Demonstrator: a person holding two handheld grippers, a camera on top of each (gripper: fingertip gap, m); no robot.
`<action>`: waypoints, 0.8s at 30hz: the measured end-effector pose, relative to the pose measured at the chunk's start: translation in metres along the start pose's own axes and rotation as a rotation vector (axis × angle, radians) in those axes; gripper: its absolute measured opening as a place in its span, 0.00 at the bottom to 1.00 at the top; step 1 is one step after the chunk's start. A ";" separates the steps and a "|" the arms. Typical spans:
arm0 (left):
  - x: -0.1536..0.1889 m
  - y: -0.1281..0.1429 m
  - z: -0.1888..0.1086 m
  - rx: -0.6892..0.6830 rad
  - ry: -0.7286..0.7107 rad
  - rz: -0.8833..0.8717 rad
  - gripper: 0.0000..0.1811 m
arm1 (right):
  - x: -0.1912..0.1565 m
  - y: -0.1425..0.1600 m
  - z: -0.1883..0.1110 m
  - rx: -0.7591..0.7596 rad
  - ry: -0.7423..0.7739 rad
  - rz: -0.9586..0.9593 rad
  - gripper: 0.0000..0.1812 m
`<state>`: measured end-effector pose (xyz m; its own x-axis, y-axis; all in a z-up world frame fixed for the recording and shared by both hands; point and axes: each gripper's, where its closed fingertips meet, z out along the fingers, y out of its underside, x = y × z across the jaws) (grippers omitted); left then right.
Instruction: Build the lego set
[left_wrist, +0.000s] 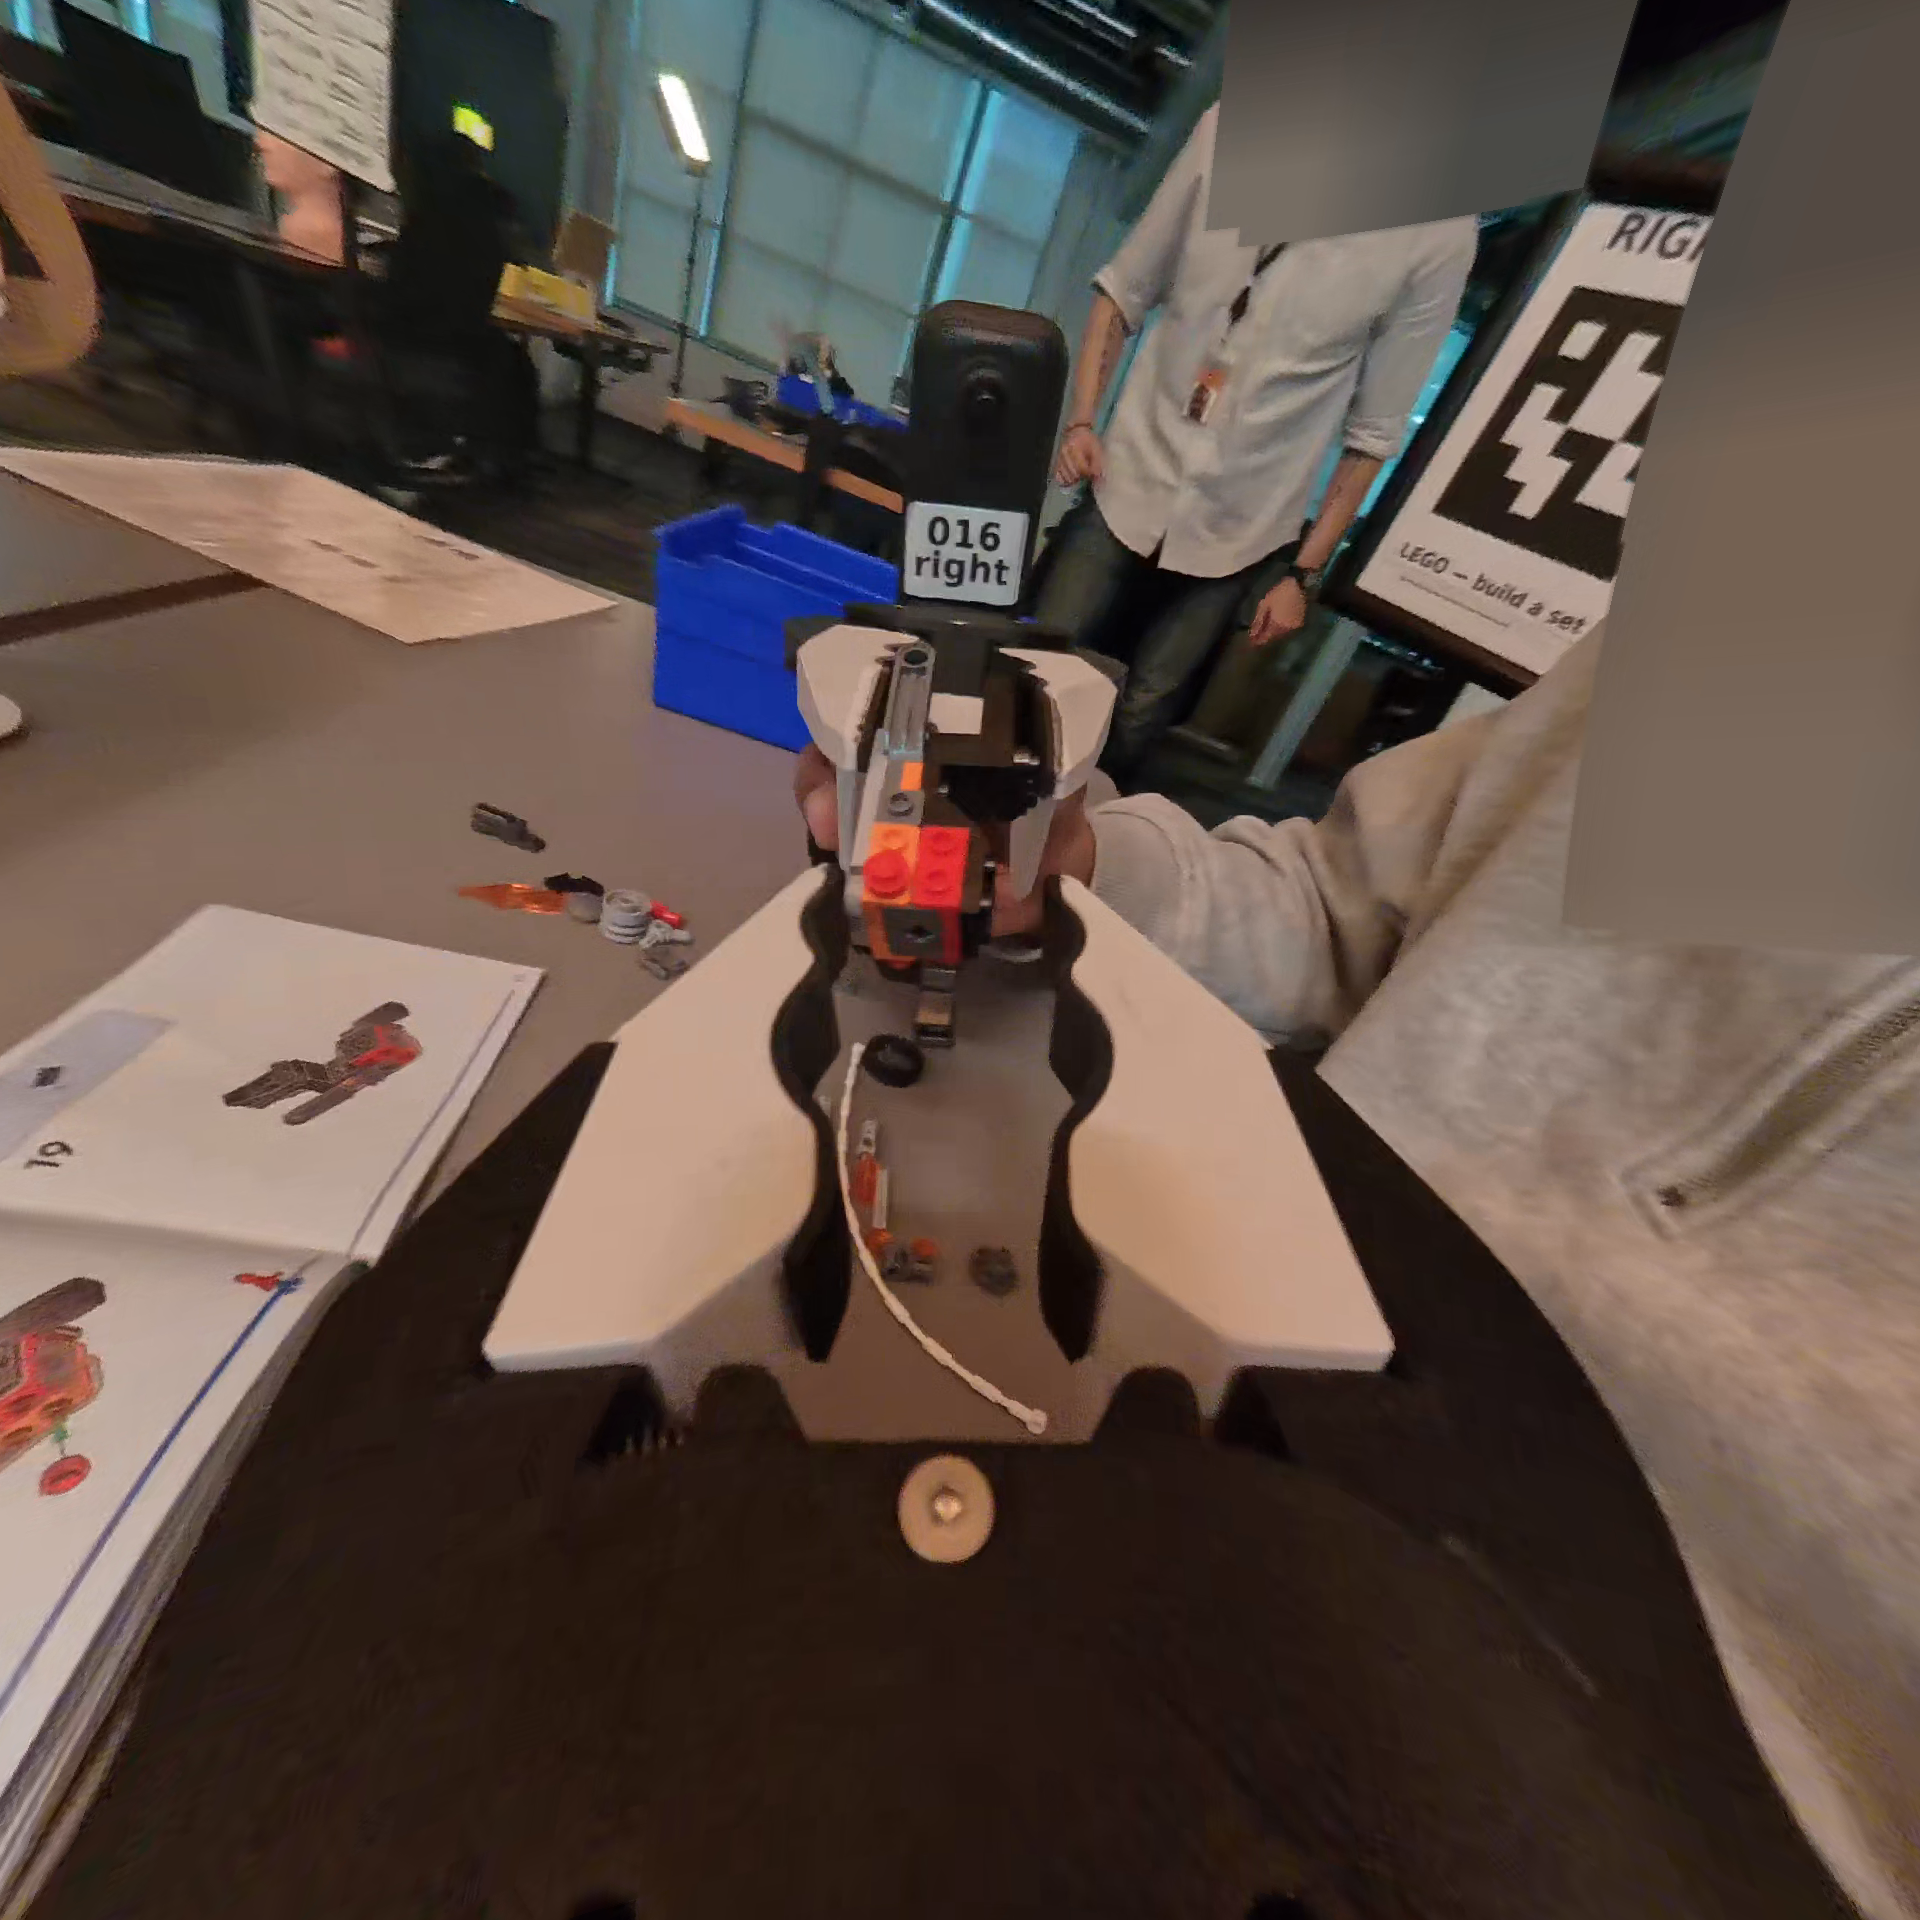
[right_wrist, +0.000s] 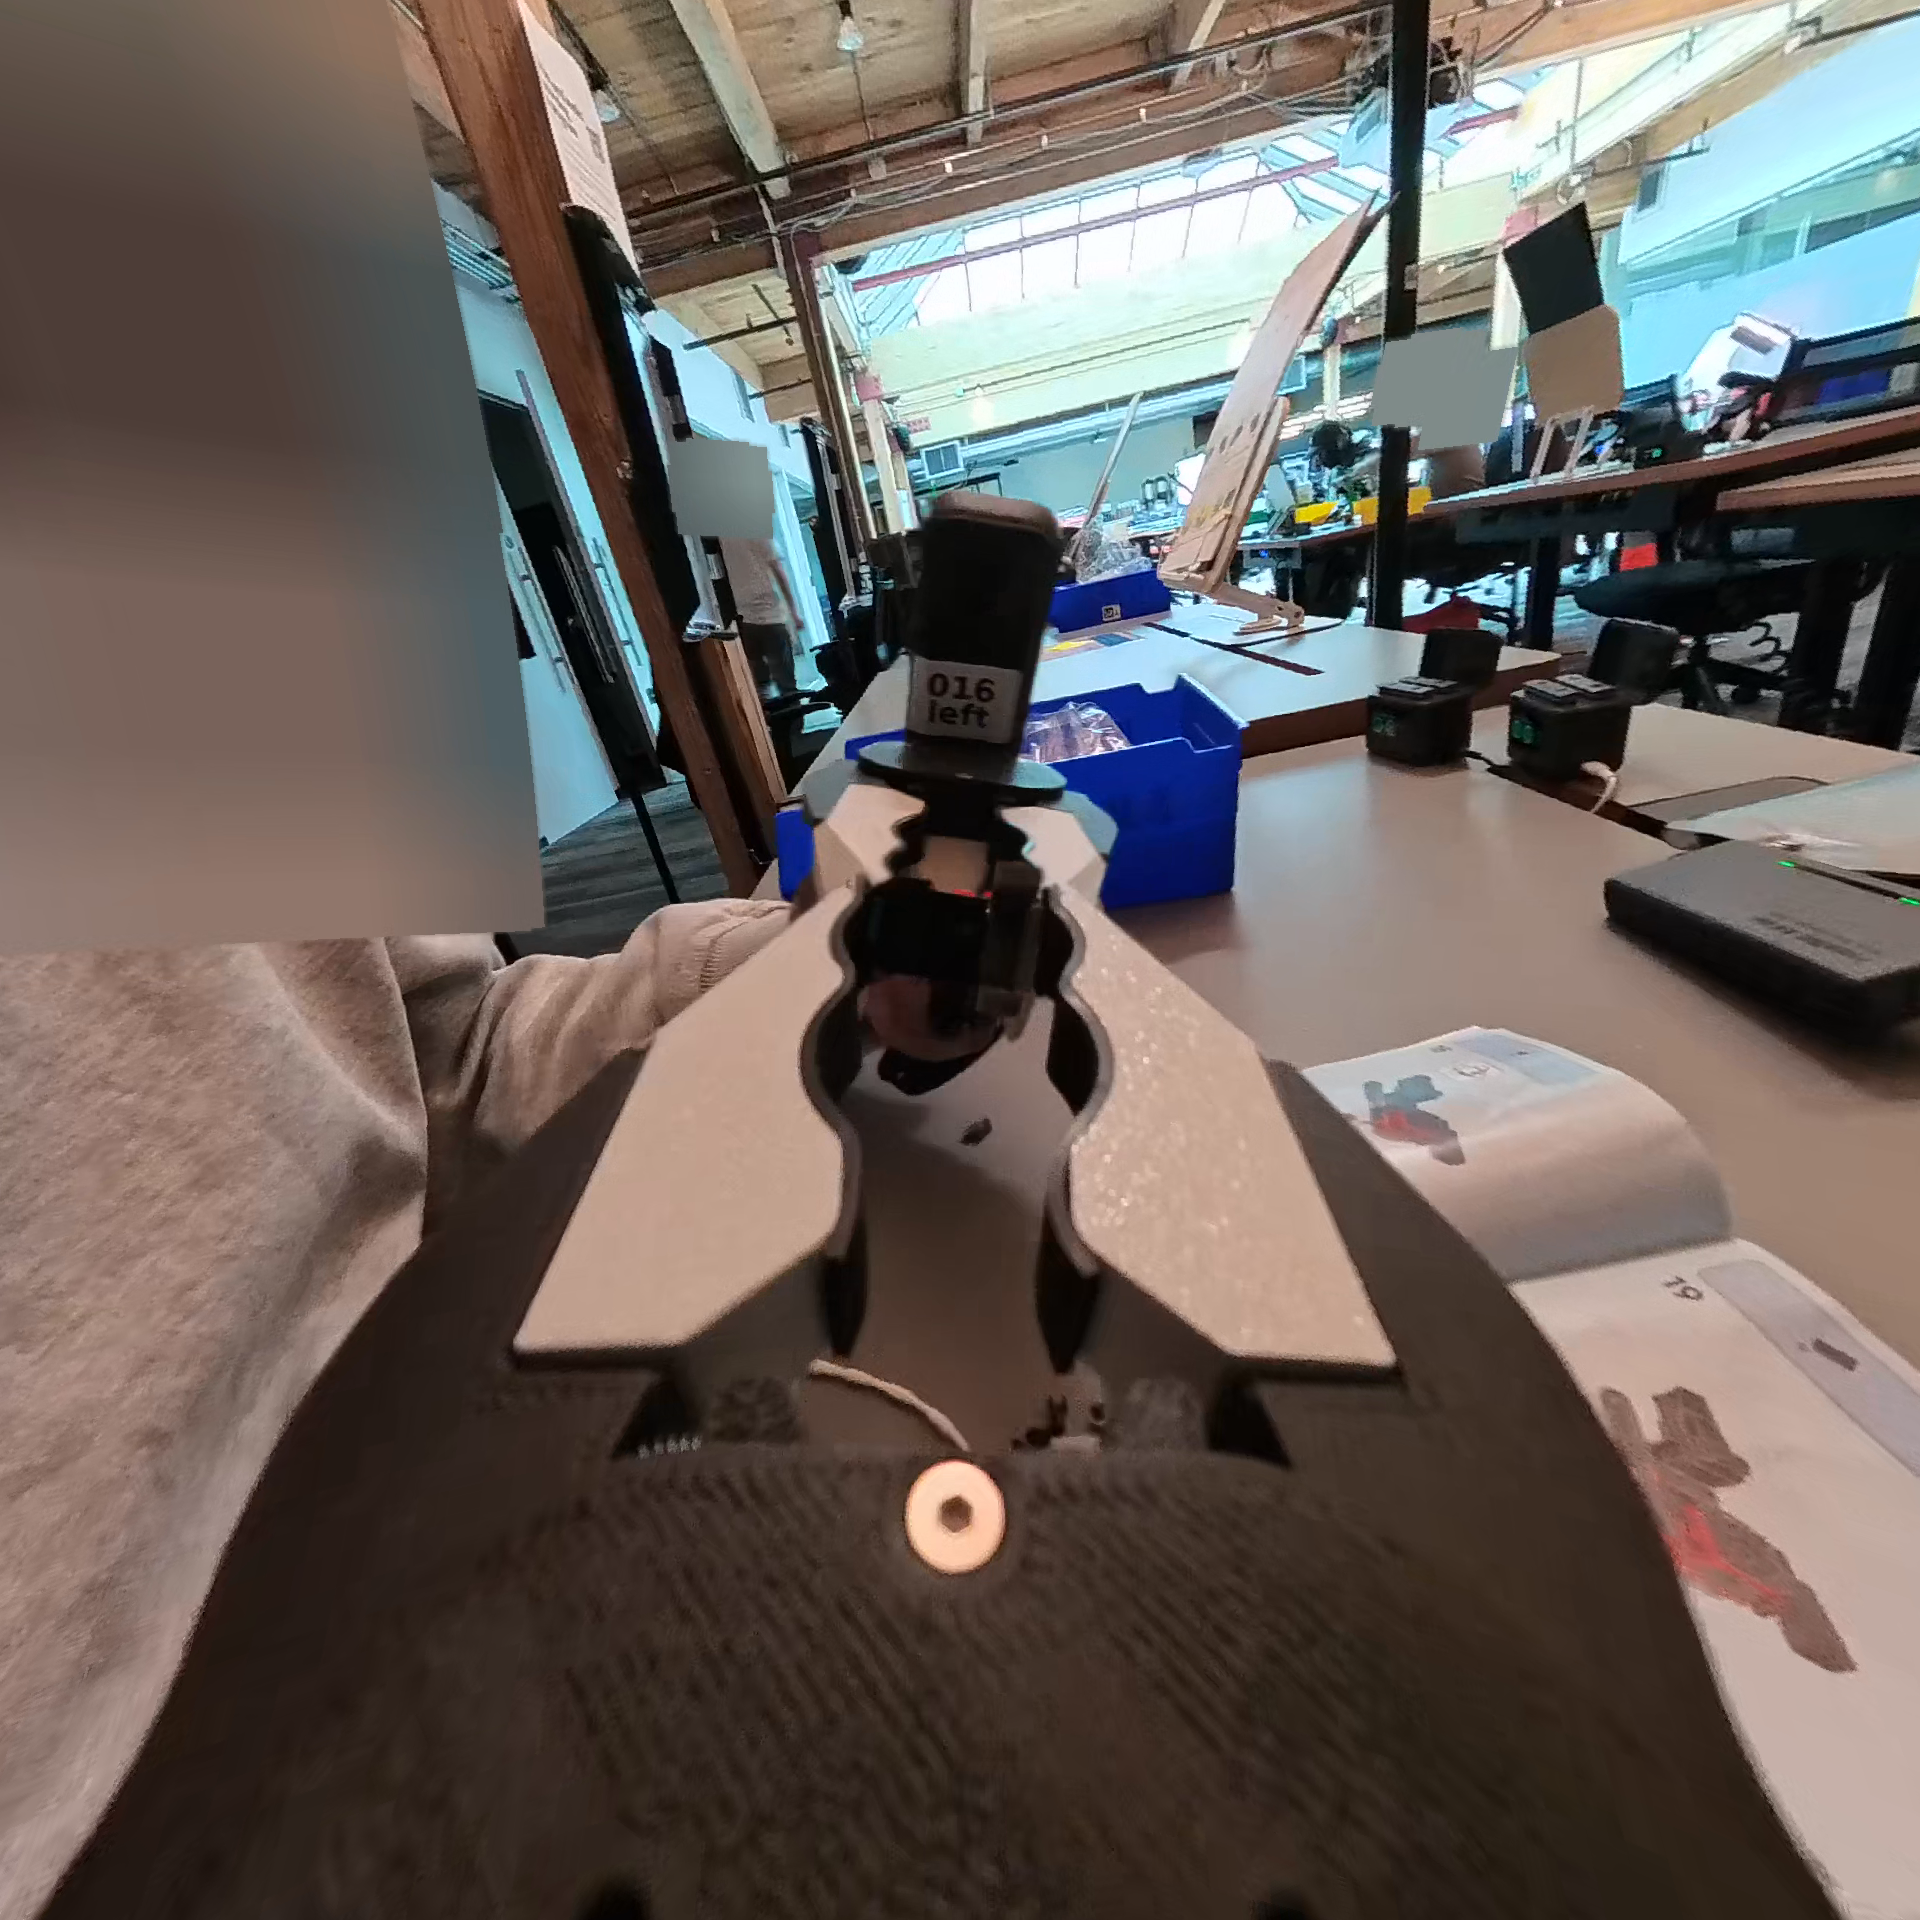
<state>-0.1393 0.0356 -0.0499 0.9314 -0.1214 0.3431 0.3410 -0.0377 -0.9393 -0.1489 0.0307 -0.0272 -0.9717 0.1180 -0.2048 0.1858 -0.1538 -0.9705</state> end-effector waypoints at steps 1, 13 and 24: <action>0.001 0.001 -0.001 -0.004 0.012 -0.008 0.16 | -0.003 0.000 0.000 0.002 -0.015 0.003 0.17; 0.003 0.002 -0.026 -0.033 0.069 -0.023 0.13 | -0.006 0.028 0.010 -0.138 -0.041 0.009 0.17; 0.006 -0.001 -0.028 -0.013 0.097 -0.038 0.13 | -0.012 0.054 0.018 -0.275 -0.055 -0.019 0.17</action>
<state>-0.1382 0.0071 -0.0470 0.9012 -0.2150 0.3764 0.3733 -0.0565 -0.9260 -0.1298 0.0032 -0.0751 -0.9804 0.0641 -0.1863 0.1929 0.1205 -0.9738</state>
